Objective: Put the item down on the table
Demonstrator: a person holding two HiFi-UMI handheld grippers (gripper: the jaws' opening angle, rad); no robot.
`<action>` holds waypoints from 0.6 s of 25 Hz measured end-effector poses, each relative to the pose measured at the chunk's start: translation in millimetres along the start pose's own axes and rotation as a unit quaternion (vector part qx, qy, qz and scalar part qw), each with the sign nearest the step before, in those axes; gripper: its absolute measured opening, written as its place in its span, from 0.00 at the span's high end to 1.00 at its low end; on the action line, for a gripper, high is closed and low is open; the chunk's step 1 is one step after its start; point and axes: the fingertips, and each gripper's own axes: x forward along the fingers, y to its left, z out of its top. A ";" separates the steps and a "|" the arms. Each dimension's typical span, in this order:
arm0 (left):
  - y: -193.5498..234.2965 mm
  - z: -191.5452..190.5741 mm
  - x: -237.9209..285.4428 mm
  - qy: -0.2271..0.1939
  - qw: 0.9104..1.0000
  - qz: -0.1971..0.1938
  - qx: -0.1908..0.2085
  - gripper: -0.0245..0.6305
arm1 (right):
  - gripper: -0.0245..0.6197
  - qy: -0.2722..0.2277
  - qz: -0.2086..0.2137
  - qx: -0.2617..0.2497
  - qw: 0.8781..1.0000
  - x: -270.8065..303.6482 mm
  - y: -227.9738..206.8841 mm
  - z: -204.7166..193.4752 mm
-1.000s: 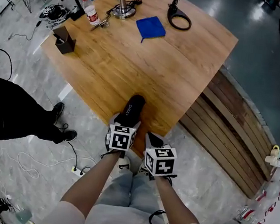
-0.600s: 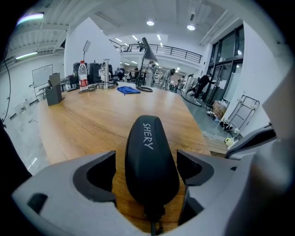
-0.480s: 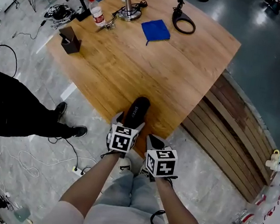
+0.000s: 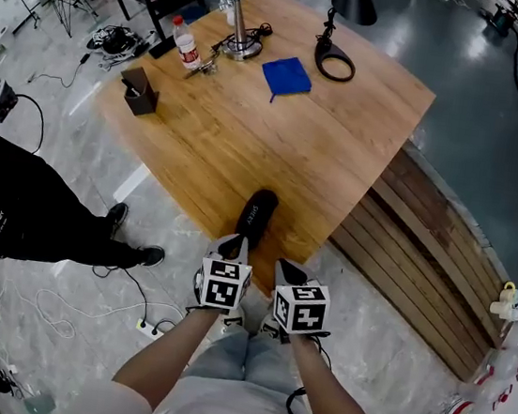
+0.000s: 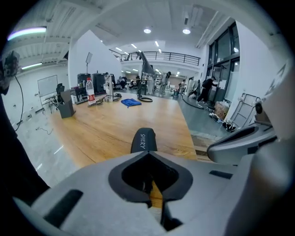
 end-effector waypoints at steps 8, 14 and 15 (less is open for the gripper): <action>-41.9 -7.2 -82.0 0.010 0.999 -0.031 -0.004 0.95 | 0.96 0.024 0.006 -0.018 1.000 -53.8 25.4 -24.2; -59.3 -22.2 -140.1 0.002 0.999 -0.040 -0.031 0.95 | 0.96 0.025 0.008 -0.005 1.000 -90.4 48.9 -49.3; -62.0 -24.0 -145.1 0.000 0.998 -0.042 -0.038 0.95 | 0.96 0.024 0.008 -0.002 1.000 -95.2 51.0 -52.2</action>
